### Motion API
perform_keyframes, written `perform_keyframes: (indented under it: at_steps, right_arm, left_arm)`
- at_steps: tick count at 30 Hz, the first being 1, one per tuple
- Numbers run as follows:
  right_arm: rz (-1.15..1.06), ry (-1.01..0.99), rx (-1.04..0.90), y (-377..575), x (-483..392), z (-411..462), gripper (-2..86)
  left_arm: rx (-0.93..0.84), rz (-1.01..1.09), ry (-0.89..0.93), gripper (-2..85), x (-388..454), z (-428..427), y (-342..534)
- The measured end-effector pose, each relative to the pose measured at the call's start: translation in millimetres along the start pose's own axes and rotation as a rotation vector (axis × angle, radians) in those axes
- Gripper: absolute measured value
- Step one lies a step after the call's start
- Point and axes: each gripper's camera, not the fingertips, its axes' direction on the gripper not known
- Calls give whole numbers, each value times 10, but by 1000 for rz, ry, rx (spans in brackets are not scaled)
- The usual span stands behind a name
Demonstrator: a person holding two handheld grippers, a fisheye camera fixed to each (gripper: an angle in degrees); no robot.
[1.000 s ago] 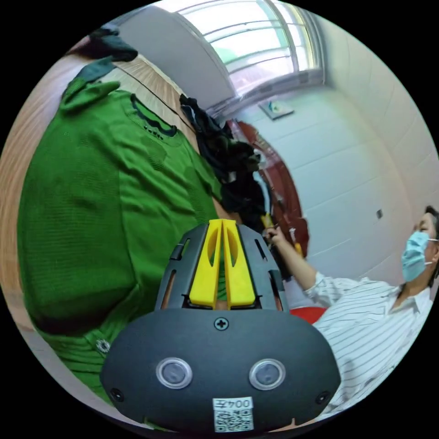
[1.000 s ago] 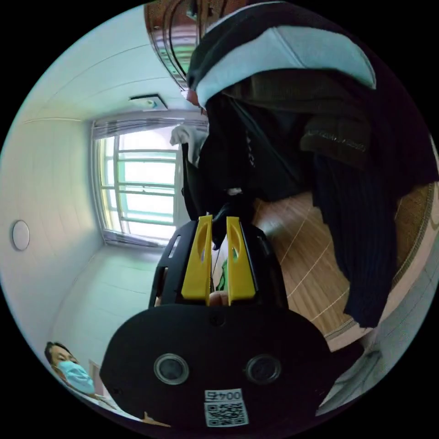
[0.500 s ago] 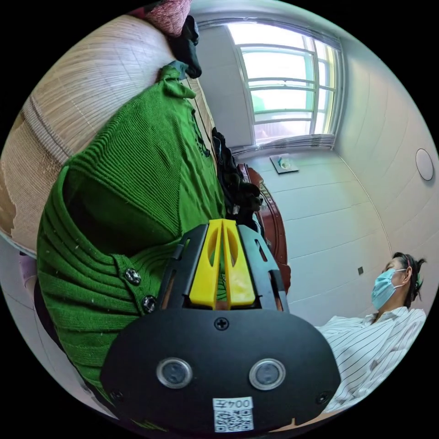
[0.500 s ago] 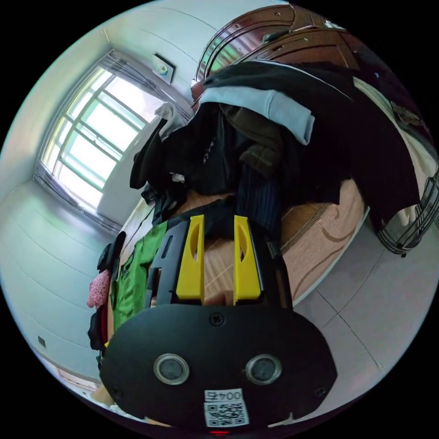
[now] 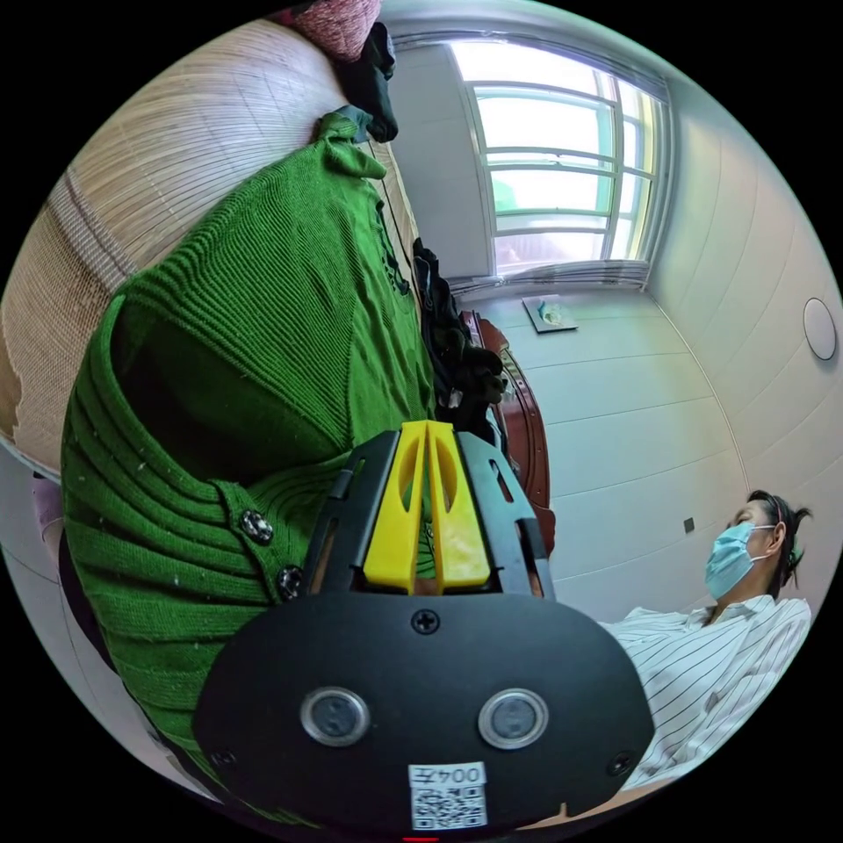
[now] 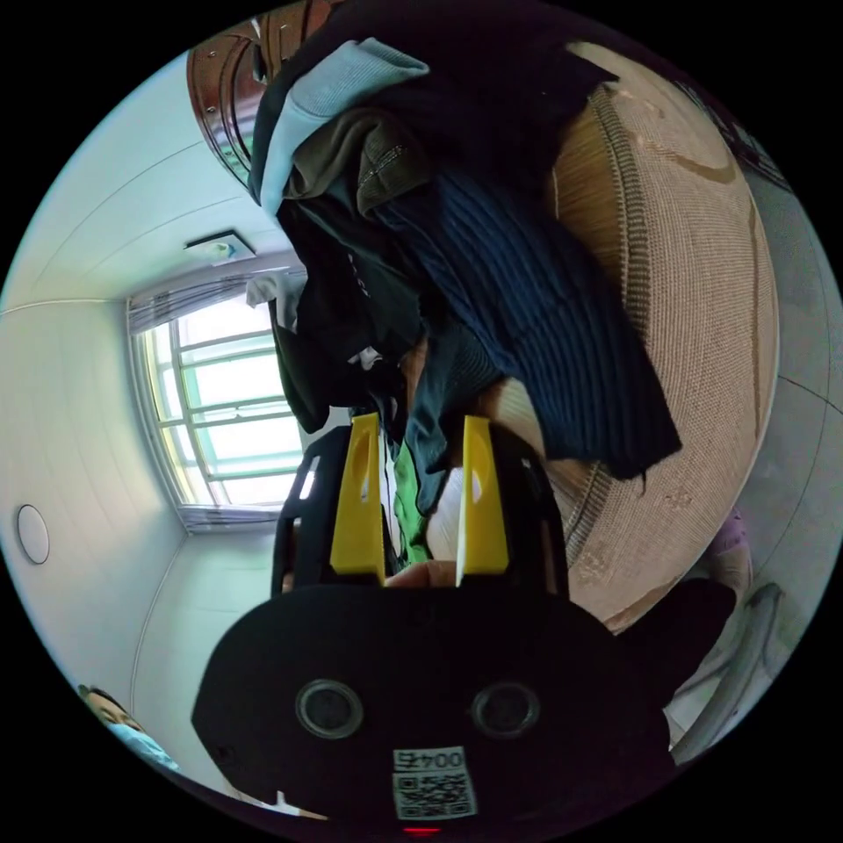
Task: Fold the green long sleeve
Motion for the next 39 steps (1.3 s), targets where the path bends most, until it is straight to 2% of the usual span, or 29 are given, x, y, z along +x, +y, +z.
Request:
perform_keyframes:
  at_steps: [3, 5, 9, 15, 20, 26, 33, 39]
  right_arm:
    - [-3, 49, 11, -15, -137, 100, 90]
    - [-38, 104, 27, 6, -280, 176, 32]
    - [-158, 154, 53, 115, -816, 250, 4]
    - [-567, 187, -26, 658, -2717, 705, -2]
    - [-965, 327, -188, 1746, -4426, 1575, -3]
    - [-1320, 496, -360, 3462, -5473, 2762, -2]
    - [-1644, 601, -548, 5515, -5659, 3953, -1]
    - [-1938, 807, -742, 7161, -4872, 4985, 8]
  left_arm:
    - [0, -3, 6, 2, 132, 36, 30]
    - [0, -5, 13, 2, 219, 57, 62]
    - [4, -7, 25, 1, 315, 72, 117]
    - [0, 16, 48, 1, 417, 89, 214]
    - [9, 26, 95, 1, 392, 25, 317]
    - [26, 30, 154, 1, 249, -77, 411]
    - [34, 41, 196, 0, 11, -158, 488]
    - [47, 36, 223, 1, -305, -201, 551]
